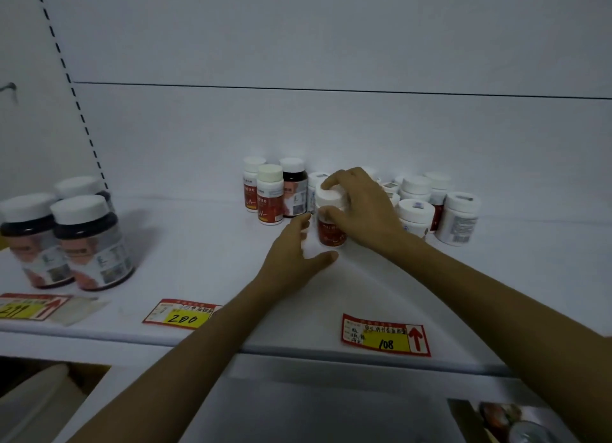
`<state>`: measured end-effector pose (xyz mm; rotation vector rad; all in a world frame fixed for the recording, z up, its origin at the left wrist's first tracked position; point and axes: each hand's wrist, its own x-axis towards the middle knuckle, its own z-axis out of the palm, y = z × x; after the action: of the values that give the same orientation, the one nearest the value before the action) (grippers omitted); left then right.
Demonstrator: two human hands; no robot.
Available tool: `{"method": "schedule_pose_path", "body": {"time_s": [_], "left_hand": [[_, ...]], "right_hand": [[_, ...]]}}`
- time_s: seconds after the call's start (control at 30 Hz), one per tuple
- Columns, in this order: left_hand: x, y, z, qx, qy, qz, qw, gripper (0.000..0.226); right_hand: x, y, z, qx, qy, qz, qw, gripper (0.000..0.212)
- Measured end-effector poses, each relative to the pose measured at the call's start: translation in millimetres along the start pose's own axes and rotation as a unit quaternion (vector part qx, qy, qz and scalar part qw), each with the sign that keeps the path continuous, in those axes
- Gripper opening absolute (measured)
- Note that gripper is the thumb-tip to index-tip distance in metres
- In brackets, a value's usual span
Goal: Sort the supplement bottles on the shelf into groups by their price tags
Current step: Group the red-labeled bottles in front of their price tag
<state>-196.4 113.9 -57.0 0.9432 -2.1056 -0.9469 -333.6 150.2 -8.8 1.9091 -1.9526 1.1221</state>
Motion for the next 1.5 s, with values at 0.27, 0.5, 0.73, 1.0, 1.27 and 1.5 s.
{"method": "schedule_pose_path", "body": {"time_s": [0.27, 0.5, 0.73, 1.0, 1.27, 1.5], "left_hand": [[-2.9, -1.9, -1.5, -0.046, 0.014, 0.016, 0.999, 0.061], [-1.5, -4.8, -2.8, -0.079, 0.053, 0.035, 0.995, 0.056], [-0.1, -8.4, -2.7, -0.063, 0.062, 0.041, 0.995, 0.057], [-6.2, -4.3, 0.0, 0.004, 0.081, 0.069, 0.994, 0.058], [-11.5, 6.0, -24.5, 0.078, 0.073, 0.142, 0.984, 0.057], [-49.9, -6.0, -83.6, 0.027, 0.039, 0.122, 0.991, 0.075]], "right_hand": [[-26.7, 1.7, 2.9, 0.322, 0.027, 0.127, 0.938, 0.051], [-37.4, 9.1, 12.5, 0.421, -0.087, 0.146, 0.891, 0.05], [-39.9, 10.3, 16.3, 0.434, -0.116, 0.136, 0.883, 0.059], [-44.0, 11.8, 16.0, 0.417, -0.118, 0.141, 0.89, 0.058], [-39.0, -7.8, -6.9, 0.346, -0.116, 0.125, 0.923, 0.064], [-43.9, -66.1, 14.6, 0.433, -0.087, 0.17, 0.881, 0.046]]}}
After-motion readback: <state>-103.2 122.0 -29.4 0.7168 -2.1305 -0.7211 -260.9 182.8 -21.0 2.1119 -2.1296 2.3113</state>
